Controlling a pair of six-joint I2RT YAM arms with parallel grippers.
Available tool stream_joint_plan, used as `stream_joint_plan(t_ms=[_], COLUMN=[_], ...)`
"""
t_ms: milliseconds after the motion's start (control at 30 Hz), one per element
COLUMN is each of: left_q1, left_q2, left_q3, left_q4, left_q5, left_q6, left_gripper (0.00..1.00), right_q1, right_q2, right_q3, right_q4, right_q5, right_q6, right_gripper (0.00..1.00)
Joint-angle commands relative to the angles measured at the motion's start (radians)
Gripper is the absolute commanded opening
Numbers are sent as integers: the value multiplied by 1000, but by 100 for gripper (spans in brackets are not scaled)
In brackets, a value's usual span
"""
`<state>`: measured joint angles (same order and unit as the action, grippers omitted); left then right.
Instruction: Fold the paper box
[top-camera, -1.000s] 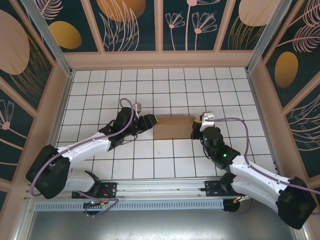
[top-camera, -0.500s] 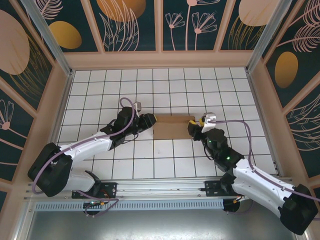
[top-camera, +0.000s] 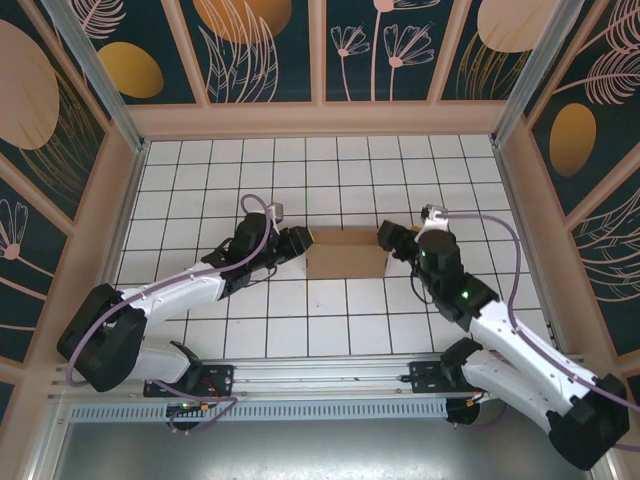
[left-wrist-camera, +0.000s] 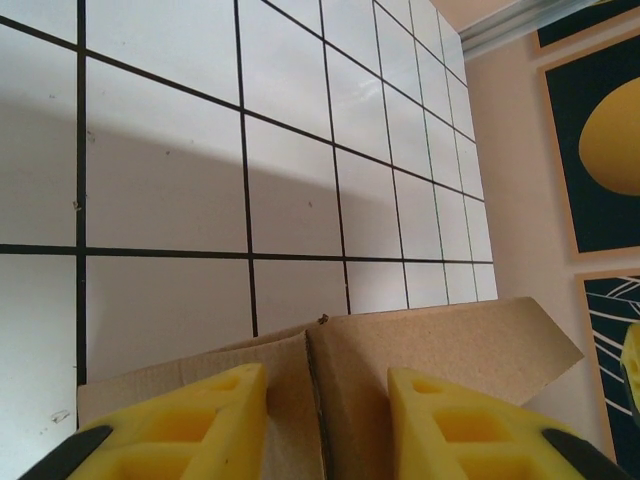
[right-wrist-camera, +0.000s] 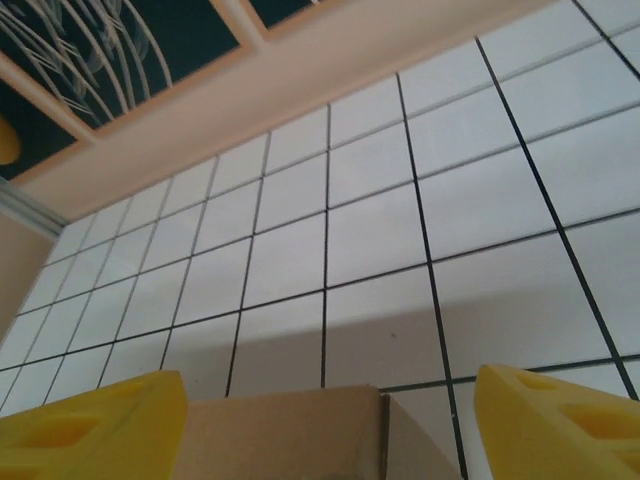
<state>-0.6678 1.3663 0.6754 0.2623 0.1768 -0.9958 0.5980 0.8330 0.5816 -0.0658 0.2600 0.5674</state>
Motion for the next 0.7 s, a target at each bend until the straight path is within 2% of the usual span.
stream_joint_plan(t_ms=[0,133,467,600,667], left_q1=[4,2,2,3,2], left_q2=[41,36,26,36,41], left_q3=[-30,-39,-110,-119,-119], left_q4=[-156,-147,-87,-74,-70], left_q5=[0,-1,2,10,16], left_q6=[39,40,5,8,14], left_gripper=[34,34,30,22,19], right_q1=[-41,-45,-89,-92,-92], right_q2=[77,119,84,74,63], right_q3=[70,65,-132,-127,-115], right_q4=[-159,-152,-27,-33,-29], right_q5=[-108,-133,-197,-207,-212], right_q6=[153,163,196,197,184], right_gripper=[71,59,21,1,0])
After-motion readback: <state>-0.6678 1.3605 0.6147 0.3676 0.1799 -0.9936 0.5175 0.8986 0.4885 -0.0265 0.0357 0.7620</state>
